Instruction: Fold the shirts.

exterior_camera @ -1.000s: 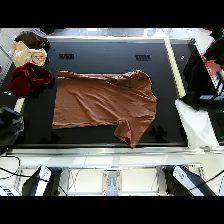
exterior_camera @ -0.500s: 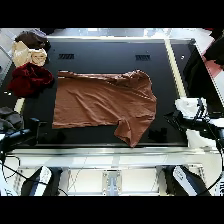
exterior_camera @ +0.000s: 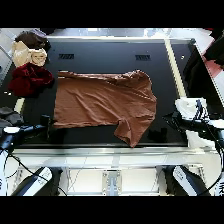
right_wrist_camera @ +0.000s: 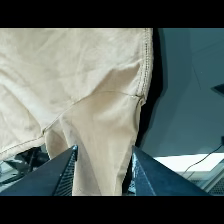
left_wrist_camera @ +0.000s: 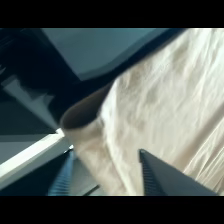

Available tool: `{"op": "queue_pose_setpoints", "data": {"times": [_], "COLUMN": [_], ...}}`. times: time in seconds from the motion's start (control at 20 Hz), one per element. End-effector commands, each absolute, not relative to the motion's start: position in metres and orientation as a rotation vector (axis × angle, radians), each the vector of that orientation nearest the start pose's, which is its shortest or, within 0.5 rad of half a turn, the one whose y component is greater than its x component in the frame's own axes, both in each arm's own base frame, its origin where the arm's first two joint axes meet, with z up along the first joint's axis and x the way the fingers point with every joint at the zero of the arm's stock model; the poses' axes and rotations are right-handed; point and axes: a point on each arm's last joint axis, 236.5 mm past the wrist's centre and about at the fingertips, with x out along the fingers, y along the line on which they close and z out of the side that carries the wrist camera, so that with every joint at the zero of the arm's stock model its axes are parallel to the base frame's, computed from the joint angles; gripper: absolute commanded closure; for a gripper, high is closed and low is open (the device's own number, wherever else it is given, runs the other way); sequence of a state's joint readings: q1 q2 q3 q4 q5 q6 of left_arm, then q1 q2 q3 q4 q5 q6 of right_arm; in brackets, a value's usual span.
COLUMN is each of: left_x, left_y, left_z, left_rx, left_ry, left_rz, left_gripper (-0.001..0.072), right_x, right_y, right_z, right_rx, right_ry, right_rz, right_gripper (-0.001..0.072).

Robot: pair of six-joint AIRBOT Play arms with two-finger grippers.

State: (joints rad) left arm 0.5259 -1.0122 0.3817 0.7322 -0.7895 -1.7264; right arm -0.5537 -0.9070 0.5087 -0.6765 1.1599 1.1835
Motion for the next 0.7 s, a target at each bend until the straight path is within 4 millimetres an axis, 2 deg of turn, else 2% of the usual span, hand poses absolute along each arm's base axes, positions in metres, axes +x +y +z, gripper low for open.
{"op": "queue_pose_setpoints", "data": {"times": [0.0, 0.05, 0.3, 0.4, 0.55, 0.6, 0.65], "left_x": [0.2953, 0.2951, 0.2951, 0.2939, 0.2937, 0.2937, 0.2938], "left_y": [0.0303, 0.0306, 0.0304, 0.0280, 0.0260, 0.0261, 0.0260], "left_z": [-0.0956, -0.0958, -0.0957, -0.0958, -0.0957, -0.0956, -0.0956], "left_rx": [-1.389, -1.387, -1.388, -1.390, -1.390, -1.389, -1.386], "left_ry": [0.982, 0.982, 0.982, 0.993, 0.999, 0.998, 0.999], "left_rz": [0.459, 0.459, 0.459, 0.453, 0.448, 0.448, 0.446], "left_gripper": [0.0312, 0.0365, 0.0367, 0.0478, 0.0489, 0.0624, 0.0696], "right_x": [0.2828, 0.2829, 0.2831, 0.2831, 0.2832, 0.2832, 0.2831], "right_y": [0.0240, 0.0239, 0.0241, 0.0241, 0.0241, 0.0241, 0.0242], "right_z": [-0.0144, -0.0144, -0.0141, -0.0141, -0.0140, -0.0140, -0.0140], "right_rx": [0.921, 0.921, 0.922, 0.923, 0.923, 0.923, 0.923], "right_ry": [1.077, 1.077, 1.076, 1.076, 1.075, 1.075, 1.076], "right_rz": [0.165, 0.165, 0.165, 0.165, 0.166, 0.166, 0.166], "right_gripper": [0.0334, 0.0334, 0.0334, 0.0334, 0.0334, 0.0334, 0.0334]}}
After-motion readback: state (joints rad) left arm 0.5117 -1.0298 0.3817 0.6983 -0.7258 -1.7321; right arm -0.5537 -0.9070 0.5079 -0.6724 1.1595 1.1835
